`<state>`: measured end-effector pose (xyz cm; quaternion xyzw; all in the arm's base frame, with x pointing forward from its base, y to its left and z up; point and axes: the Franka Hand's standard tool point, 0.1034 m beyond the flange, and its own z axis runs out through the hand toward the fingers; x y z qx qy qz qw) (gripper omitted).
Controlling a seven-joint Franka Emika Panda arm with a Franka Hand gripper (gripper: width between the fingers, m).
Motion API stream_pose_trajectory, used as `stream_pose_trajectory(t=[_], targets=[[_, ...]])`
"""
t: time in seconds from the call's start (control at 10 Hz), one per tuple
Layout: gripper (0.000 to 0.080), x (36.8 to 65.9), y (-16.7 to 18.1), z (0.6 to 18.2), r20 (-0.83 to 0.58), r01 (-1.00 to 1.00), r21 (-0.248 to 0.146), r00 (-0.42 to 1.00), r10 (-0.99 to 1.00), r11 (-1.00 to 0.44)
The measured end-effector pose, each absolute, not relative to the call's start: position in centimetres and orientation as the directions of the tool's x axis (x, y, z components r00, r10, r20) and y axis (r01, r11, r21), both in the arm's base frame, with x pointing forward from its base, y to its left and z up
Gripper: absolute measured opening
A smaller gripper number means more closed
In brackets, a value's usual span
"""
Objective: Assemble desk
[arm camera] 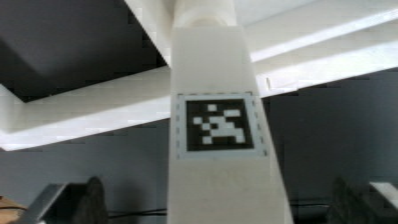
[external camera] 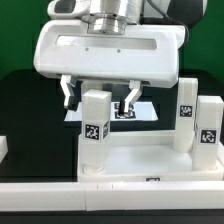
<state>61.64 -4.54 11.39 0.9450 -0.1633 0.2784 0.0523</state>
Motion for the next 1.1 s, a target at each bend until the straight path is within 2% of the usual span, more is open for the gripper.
stream_pose_trajectory(t=[0.3, 0.4, 0.5, 0.6, 0.7, 0.8, 1.1], targets=[[0.0648, 61.6, -4.5, 11.4, 0.539, -0.338, 0.008, 0.794, -0.281, -0.941], [0.0649, 61.8, -4.3, 12.2, 0.464, -0.345, -0.015, 0.829, -0.312, -0.939], [0.0649, 62.3, -4.5, 13.3, 0.452, -0.351, -0.033, 0.83, -0.328, -0.936], [0.0649, 62.1, -4.8, 12.7, 0.41, -0.36, -0.033, 0.846, -0.341, -0.932], [0.0649, 61.6, -4.8, 12.0, 0.304, -0.373, -0.037, 0.88, -0.366, -0.927], [0.0649, 61.6, -4.7, 12.0, 0.218, -0.386, -0.047, 0.896, -0.386, -0.921], [0.0649, 61.4, -4.9, 11.3, 0.043, -0.404, -0.041, 0.913, -0.406, -0.914]])
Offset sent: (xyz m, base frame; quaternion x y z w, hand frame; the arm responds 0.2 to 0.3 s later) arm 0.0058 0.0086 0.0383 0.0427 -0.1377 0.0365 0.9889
